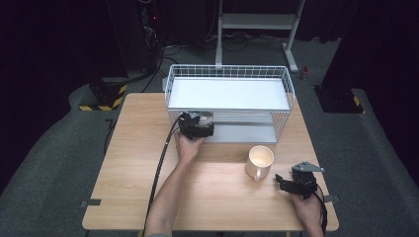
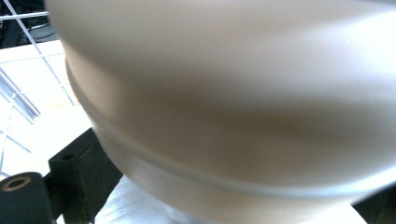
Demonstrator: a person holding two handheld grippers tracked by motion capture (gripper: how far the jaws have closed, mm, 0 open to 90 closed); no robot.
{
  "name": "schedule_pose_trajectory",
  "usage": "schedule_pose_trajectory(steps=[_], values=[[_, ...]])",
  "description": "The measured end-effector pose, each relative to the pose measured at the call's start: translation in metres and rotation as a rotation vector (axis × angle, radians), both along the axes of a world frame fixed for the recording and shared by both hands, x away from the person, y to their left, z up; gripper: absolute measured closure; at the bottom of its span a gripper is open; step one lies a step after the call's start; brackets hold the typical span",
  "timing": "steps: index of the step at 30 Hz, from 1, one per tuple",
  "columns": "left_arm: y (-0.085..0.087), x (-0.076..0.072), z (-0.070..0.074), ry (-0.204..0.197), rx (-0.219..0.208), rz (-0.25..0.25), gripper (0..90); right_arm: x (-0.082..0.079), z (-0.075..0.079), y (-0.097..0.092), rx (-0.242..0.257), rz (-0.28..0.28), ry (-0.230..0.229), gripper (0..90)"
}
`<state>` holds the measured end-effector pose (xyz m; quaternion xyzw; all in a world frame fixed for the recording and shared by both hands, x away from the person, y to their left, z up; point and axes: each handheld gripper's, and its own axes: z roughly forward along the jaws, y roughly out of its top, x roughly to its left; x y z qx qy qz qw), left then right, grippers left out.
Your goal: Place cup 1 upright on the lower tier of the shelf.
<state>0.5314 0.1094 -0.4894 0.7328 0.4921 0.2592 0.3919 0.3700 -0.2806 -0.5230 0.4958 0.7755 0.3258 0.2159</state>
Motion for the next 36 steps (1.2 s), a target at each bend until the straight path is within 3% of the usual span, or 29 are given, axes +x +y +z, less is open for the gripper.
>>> schedule_pose_trajectory(steps=[19,22,26,28,29,30,31,36], values=[[0.001,-0.013,0.006,-0.005,-0.018,-0.011,7.7,0.000,0.000,0.000,0.000,0.000,0.000,26.1],[0.002,-0.015,0.006,0.001,-0.027,-0.048,8.1,0.000,0.000,0.000,0.000,0.000,0.000,26.1],[0.003,-0.020,0.006,-0.011,-0.018,-0.035,10.0,0.000,0.000,0.000,0.000,0.000,0.000,26.1],[0.003,-0.022,0.006,-0.005,-0.026,-0.053,11.4,0.000,0.000,0.000,0.000,0.000,0.000,26.1],[0.003,-0.025,0.006,-0.013,-0.013,-0.007,12.1,0.000,0.000,0.000,0.000,0.000,0.000,26.1],[0.002,-0.026,0.004,0.013,-0.058,-0.027,12.4,0.000,0.000,0.000,0.000,0.000,0.000,26.1],[0.005,-0.026,0.005,-0.003,-0.020,-0.026,12.9,0.000,0.000,0.000,0.000,0.000,0.000,26.1],[0.008,-0.031,0.003,0.010,-0.039,-0.018,15.3,0.000,0.000,0.000,0.000,0.000,0.000,26.1]])
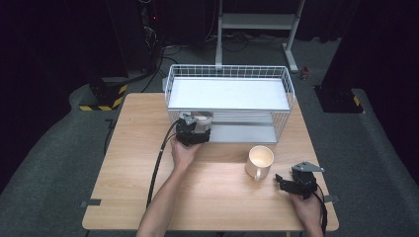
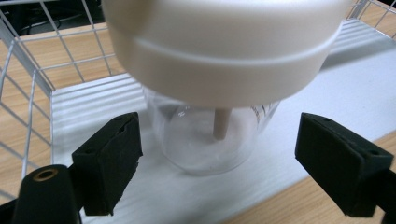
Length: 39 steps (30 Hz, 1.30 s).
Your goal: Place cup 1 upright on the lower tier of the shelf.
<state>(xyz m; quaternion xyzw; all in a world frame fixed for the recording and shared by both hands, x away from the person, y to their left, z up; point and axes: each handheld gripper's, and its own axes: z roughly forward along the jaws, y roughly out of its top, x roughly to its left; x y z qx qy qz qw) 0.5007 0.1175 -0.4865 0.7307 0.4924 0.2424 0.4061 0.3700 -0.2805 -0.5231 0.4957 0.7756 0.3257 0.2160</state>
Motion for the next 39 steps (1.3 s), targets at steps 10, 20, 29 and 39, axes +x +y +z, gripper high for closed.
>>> schedule_pose_trajectory(steps=[10,20,29,39], values=[[-0.002,-0.007,-0.007,0.035,0.051,0.027,30.1,0.000,0.000,0.000,0.000,0.000,0.000,26.1],[-0.007,-0.005,-0.011,0.040,0.062,0.058,39.4,0.000,0.000,0.000,0.000,0.000,0.000,26.1],[-0.009,0.002,-0.015,0.045,0.072,0.070,42.1,0.000,0.000,0.000,0.000,0.000,0.000,26.1],[-0.009,-0.001,-0.011,0.047,0.056,0.053,36.4,0.000,0.000,0.000,0.000,0.000,0.000,26.1]])
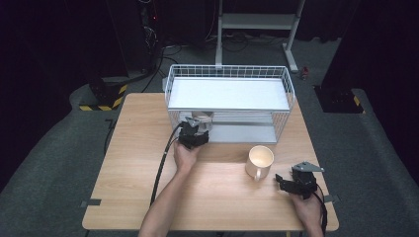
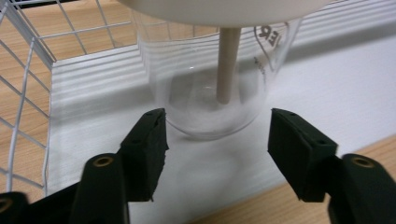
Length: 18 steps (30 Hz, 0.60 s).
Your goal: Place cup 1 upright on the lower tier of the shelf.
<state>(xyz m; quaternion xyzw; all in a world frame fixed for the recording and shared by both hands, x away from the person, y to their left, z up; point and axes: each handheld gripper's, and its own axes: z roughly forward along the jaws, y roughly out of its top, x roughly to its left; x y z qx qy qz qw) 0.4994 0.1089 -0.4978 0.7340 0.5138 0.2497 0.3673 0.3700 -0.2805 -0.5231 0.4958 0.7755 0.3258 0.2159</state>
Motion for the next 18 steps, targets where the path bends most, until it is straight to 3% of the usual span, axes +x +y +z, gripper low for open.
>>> schedule_pose_trajectory(steps=[18], values=[[0.022,-0.040,0.021,-0.049,-0.063,-0.060,23.6,0.000,0.000,0.000,0.000,0.000,0.000,26.1]])
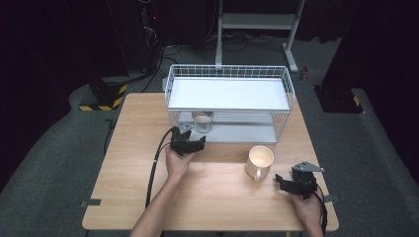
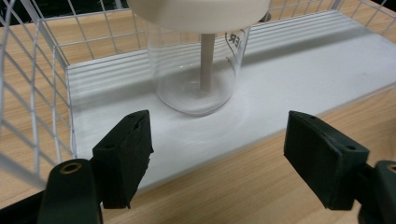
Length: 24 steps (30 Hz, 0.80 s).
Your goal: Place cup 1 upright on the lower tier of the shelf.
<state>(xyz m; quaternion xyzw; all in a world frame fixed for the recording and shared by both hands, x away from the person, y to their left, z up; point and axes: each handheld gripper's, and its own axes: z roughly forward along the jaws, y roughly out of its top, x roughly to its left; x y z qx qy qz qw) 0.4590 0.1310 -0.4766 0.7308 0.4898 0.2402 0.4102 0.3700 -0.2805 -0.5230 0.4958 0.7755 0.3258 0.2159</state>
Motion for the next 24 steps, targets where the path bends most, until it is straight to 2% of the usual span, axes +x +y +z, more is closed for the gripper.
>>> schedule_pose_trajectory(steps=[6,11,14,17,24], values=[[0.007,-0.011,0.003,-0.006,0.002,-0.019,21.4,0.000,0.000,0.000,0.000,0.000,0.000,26.1],[0.012,-0.019,0.006,-0.006,-0.021,-0.028,19.4,0.000,0.000,0.000,0.000,0.000,0.000,26.1],[0.015,-0.023,0.008,-0.002,-0.049,-0.032,18.7,0.000,0.000,0.000,0.000,0.000,0.000,26.1],[0.016,-0.027,0.010,0.003,-0.046,-0.042,17.4,0.000,0.000,0.000,0.000,0.000,0.000,26.1],[0.017,-0.034,0.018,-0.006,-0.076,-0.056,16.0,0.000,0.000,0.000,0.000,0.000,0.000,26.1]])
